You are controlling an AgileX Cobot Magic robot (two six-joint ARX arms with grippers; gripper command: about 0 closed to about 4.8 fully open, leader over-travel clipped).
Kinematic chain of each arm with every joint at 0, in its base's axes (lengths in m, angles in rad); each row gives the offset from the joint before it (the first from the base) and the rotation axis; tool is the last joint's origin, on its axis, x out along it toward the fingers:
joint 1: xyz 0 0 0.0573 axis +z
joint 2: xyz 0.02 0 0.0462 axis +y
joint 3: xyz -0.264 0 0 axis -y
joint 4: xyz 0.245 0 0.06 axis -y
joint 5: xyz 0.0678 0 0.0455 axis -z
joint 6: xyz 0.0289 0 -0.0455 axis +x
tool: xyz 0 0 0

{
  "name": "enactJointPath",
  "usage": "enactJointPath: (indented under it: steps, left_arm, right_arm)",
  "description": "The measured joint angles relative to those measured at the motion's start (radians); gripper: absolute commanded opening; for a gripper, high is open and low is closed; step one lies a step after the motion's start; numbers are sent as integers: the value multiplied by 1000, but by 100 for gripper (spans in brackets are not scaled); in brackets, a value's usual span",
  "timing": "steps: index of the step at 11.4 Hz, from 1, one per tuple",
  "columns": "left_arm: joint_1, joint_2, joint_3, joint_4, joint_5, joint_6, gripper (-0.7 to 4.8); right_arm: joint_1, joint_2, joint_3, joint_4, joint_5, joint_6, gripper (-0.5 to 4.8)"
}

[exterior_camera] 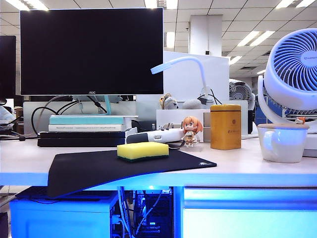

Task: Open the drawer, place the cleaning sponge inside, then close the drawer.

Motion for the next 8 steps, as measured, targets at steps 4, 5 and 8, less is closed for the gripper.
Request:
enactJointPath:
  steps: [4,5,8]
  left_arm:
    - [0,0,0,0,0,0,-5]
    - [0,0,0,0,0,0,-5]
    - [0,0,0,0,0,0,-5]
  right_arm:
    - [-19,0,11,-35,5,-32,479]
    - [-19,0,26,-85,14,-58,479]
    - [-18,0,86,-135,19,-79,479]
